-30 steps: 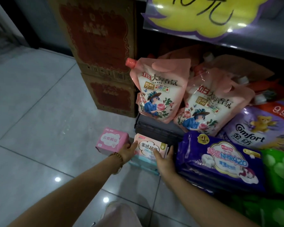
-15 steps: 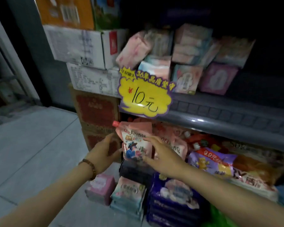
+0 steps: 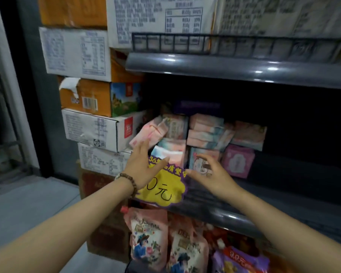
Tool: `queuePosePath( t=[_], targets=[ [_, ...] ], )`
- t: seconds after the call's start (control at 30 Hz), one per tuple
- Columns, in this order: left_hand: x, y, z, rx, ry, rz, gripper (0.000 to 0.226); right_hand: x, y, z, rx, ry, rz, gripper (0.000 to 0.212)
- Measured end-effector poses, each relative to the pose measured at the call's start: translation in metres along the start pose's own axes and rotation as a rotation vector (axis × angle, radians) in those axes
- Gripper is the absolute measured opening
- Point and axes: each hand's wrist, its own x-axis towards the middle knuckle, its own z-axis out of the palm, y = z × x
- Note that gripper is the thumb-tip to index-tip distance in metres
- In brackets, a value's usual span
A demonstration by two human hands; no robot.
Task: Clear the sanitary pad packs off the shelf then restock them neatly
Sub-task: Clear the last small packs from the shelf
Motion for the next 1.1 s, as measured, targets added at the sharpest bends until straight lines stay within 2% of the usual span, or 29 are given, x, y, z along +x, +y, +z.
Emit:
queuePosePath(
  t=[0.1,0.23,0.3,0.4,0.47,0.6,0.67,0.73,0.83,0.97,1.03,1.1],
  targets=[
    [0.022,0.0,0.003,-0.071,0.029,-0.022,0.103,0.029,0.0,0.006,0.123,0.034,0.054,0.063],
    [0.036,-0.005,0.011,-0.077,0.043,-0.021,0.102,0.065,-0.003,0.021,0.095,-0.023,-0.049,0.059],
    [0.041,-0.01,0.014,-0.059,0.083,0.005,0.102,0.082,-0.001,0.029,0.018,-0.044,-0.102,0.058],
    [0.05,-0.021,0.012,-0.048,0.105,-0.013,0.095,0.097,0.007,0.035,-0.226,-0.103,-0.086,0.066],
    [0.055,-0.025,0.008,-0.031,0.088,-0.046,0.102,0.099,0.014,0.033,-0.337,-0.117,-0.093,0.071],
    [0.06,-0.023,0.002,0.091,0.02,-0.067,0.112,0.096,0.026,0.027,-0.32,-0.073,-0.179,0.082],
    [0.061,-0.023,0.002,0.178,-0.014,-0.034,0.117,0.092,0.033,0.018,-0.288,-0.056,-0.195,0.074],
    [0.059,-0.025,0.004,0.276,-0.054,0.008,0.125,0.086,0.039,0.007,-0.237,-0.051,-0.19,0.056],
    [0.053,-0.023,0.005,0.311,-0.125,0.052,0.124,0.07,0.047,-0.008,-0.167,-0.068,-0.168,0.043],
    [0.054,-0.003,0.0,0.513,-0.247,-0.01,0.139,0.056,0.052,-0.02,-0.135,-0.06,-0.118,0.054],
    [0.057,0.005,0.002,0.593,-0.312,0.033,0.149,0.051,0.05,-0.022,-0.133,-0.044,-0.122,0.057],
    [0.056,0.012,0.007,0.63,-0.348,0.095,0.149,0.044,0.048,-0.023,-0.061,-0.024,-0.092,0.06]
  ],
)
